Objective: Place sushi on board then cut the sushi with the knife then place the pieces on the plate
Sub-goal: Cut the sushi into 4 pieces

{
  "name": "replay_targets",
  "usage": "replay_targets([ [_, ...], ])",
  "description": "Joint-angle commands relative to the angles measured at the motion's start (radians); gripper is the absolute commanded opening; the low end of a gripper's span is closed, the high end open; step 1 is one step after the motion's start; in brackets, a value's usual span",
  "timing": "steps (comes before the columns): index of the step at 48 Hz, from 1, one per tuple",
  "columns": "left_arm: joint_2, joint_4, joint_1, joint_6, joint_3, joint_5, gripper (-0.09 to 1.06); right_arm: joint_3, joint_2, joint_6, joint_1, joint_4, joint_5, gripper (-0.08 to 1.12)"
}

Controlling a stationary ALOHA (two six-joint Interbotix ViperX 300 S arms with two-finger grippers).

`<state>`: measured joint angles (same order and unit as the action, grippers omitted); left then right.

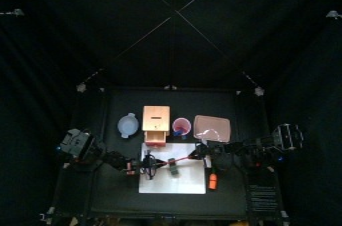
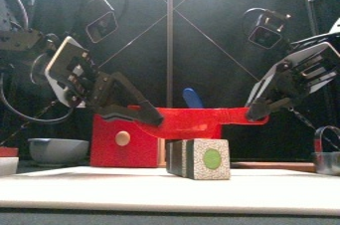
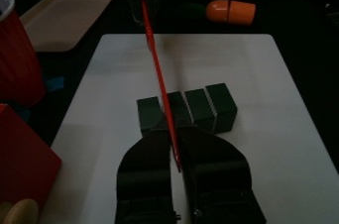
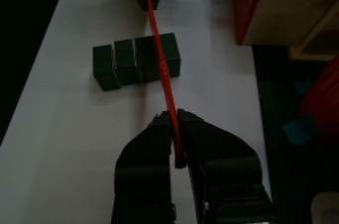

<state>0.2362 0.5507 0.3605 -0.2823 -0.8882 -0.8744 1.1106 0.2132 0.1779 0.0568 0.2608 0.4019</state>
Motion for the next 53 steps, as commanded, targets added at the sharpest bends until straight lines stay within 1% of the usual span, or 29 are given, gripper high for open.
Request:
replay_targets([
  [1, -0.002, -0.009, 0.000, -0.005, 0.015, 0.014, 0.32, -0.029, 0.008, 0.012, 0.035, -0.009, 0.003, 0.36],
  [4, 0.005, -0.009, -0.002, -0.003, 0.021, 0.037, 0.32, -0.028, 0.005, 0.015, 0.032, -0.011, 0.003, 0.36],
  [8, 0.006, -0.009, -0.002, -0.002, 0.025, 0.046, 0.32, -0.028, 0.000, 0.017, 0.032, -0.011, 0.000, 0.36],
  [26, -0.034, -0.009, 0.003, -0.002, 0.028, 0.046, 0.32, -0.032, 0.023, 0.017, 0.029, -0.021, -0.020, 0.36],
  [29, -0.031, -0.008, 0.005, 0.000, 0.028, 0.054, 0.32, -0.029, 0.023, 0.017, 0.029, -0.021, -0.035, 0.36],
  [35, -0.020, -0.009, 0.005, 0.000, 0.029, 0.054, 0.32, -0.029, 0.023, 0.018, 0.028, -0.021, -0.060, 0.36],
  [45, -0.025, -0.009, 0.006, 0.002, 0.032, 0.054, 0.32, -0.028, 0.023, 0.018, 0.015, -0.031, -0.066, 0.36],
  [53, -0.026, -0.006, 0.017, 0.002, 0.032, 0.054, 0.32, -0.029, 0.025, 0.018, 0.005, -0.043, -0.066, 0.36],
])
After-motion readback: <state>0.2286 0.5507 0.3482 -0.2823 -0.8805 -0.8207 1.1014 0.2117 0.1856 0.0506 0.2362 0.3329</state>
